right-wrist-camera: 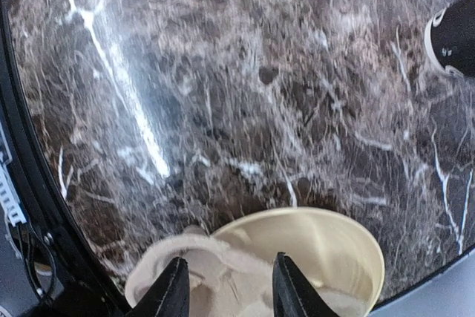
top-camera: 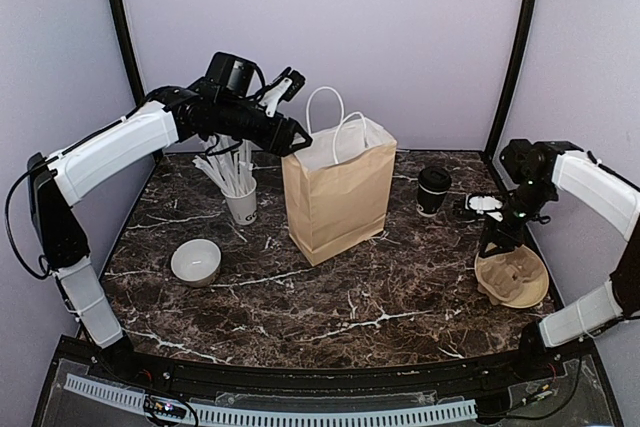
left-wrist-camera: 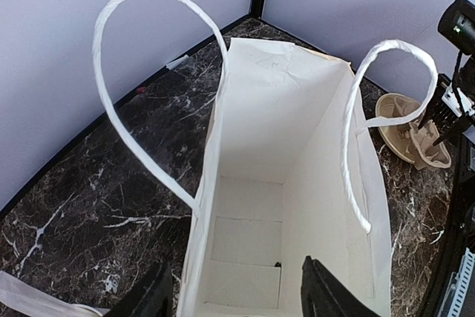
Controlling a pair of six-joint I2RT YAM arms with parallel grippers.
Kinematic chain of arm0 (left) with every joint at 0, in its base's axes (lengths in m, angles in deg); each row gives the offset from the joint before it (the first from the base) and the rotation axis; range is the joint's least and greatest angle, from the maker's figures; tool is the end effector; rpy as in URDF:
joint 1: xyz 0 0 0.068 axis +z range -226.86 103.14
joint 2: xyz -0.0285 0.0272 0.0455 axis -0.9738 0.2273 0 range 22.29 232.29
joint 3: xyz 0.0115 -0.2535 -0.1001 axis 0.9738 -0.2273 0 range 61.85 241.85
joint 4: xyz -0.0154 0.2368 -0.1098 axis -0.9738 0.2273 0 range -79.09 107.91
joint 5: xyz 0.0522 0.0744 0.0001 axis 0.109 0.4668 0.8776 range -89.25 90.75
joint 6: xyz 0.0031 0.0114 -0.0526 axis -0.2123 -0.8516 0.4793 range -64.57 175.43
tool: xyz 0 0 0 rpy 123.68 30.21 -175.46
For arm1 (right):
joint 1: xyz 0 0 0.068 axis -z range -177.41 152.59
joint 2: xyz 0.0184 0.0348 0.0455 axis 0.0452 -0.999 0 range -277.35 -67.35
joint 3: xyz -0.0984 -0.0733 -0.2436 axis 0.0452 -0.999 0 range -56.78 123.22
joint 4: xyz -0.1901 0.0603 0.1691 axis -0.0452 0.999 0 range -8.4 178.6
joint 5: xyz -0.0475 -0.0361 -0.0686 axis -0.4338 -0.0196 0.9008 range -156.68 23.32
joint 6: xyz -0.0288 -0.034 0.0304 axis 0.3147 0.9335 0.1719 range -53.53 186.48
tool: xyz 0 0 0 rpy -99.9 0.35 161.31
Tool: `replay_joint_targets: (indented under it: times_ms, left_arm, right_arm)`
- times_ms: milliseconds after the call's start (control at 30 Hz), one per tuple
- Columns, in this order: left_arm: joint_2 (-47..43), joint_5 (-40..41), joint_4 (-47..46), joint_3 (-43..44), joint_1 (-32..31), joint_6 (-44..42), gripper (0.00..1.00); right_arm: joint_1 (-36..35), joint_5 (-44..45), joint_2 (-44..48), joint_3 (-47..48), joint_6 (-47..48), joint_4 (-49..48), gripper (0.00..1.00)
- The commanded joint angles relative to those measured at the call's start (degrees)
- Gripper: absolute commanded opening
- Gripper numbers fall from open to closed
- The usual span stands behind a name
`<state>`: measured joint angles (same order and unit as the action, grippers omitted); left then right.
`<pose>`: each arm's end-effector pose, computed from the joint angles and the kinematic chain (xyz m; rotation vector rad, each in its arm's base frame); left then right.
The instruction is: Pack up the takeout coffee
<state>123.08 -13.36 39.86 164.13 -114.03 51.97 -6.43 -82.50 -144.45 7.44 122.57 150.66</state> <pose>0.3208 -0.2540 0.3891 0.8710 1.9013 -0.6143 0.2240 0.0455 0.2675 -1.5787 2.4200 0.2867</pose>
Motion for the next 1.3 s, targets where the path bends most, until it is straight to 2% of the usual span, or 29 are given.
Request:
replay_joint_targets:
  times_ms: [0, 200, 333, 533, 800, 1100, 1267]
  left_arm:
    - [-4.2, -1.0, -0.9, -2.4, 0.1, -0.9, 0.61]
    - [-5.6, -1.8, -1.8, -4.3, 0.1, -1.0, 0.61]
    - [-6.3, -1.8, -2.0, -5.2, 0.1, -1.1, 0.61]
    - [-6.6, -1.6, -2.1, -5.9, 0.1, -1.1, 0.61]
    - [-5.8, -2.4, -3.0, -5.9, 0.1, -0.9, 0.61]
    - [-5.1, -2.6, -3.0, -5.8, 0.1, -0.8, 0.62]
    - [-4.9, -2.5, -3.0, -5.7, 0.1, -0.8, 0.62]
  right_arm:
    - [5.0, 6.2, 2.8, -2.9, 15.1, 3.6, 0.41]
    - [6.9, 12.4, 2.7, -5.4, 22.5, 3.9, 0.57]
    - [7.2, 17.8, 3.5, -9.3, 27.0, 1.3, 0.58]
    - [7.6, 22.6, 4.2, -12.2, 30.4, -4.4, 0.58]
    - [7.6, 23.2, 2.6, -12.5, 31.2, -7.3, 0.57]
    - [7.7, 24.7, -0.9, -13.0, 30.7, -9.0, 0.46]
    - [7.8, 24.8, -1.5, -13.5, 30.7, -8.8, 0.45]
